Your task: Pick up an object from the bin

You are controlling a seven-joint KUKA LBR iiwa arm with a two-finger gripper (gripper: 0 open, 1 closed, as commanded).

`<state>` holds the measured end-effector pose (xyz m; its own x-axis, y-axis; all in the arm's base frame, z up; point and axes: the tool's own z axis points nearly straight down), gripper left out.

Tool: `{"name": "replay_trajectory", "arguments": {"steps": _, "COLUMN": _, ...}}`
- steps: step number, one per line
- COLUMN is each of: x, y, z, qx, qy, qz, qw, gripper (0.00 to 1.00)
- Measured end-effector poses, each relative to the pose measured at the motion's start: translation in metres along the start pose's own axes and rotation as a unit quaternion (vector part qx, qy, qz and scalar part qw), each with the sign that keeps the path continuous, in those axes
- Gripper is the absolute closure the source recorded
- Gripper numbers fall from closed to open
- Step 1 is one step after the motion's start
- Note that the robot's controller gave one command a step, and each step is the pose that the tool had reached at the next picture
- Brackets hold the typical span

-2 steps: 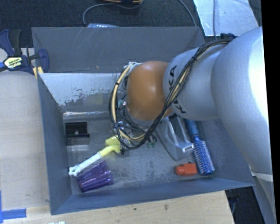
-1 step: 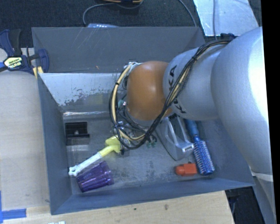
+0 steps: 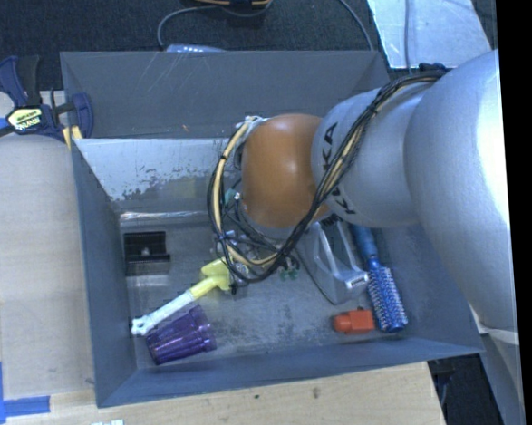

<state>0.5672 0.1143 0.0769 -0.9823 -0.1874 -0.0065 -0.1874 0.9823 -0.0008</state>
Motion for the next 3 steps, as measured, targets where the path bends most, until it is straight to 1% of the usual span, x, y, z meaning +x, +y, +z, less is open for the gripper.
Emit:
{"name": "replay_trajectory", "arguments": {"steps": 1, "x": -0.006, "y": -0.013, "z": -0.009, "qx": 0.0, "qy": -0.0042, "qz": -0.089, "qw": 0.996, "gripper": 1.0}}
{"name": "replay_trajectory", "arguments": {"steps": 2, "x": -0.007, "y": -0.017, "z": 0.005, "qx": 0.0, "qy": -0.005, "qz": -0.111, "qw": 0.9938, "gripper": 1.0}}
{"name": "replay_trajectory", "arguments": {"steps": 3, "x": -0.009, "y": -0.011, "z": -0.134, "qx": 0.0, "qy": -0.0065, "qz": -0.114, "qw": 0.9934, "gripper": 1.0}}
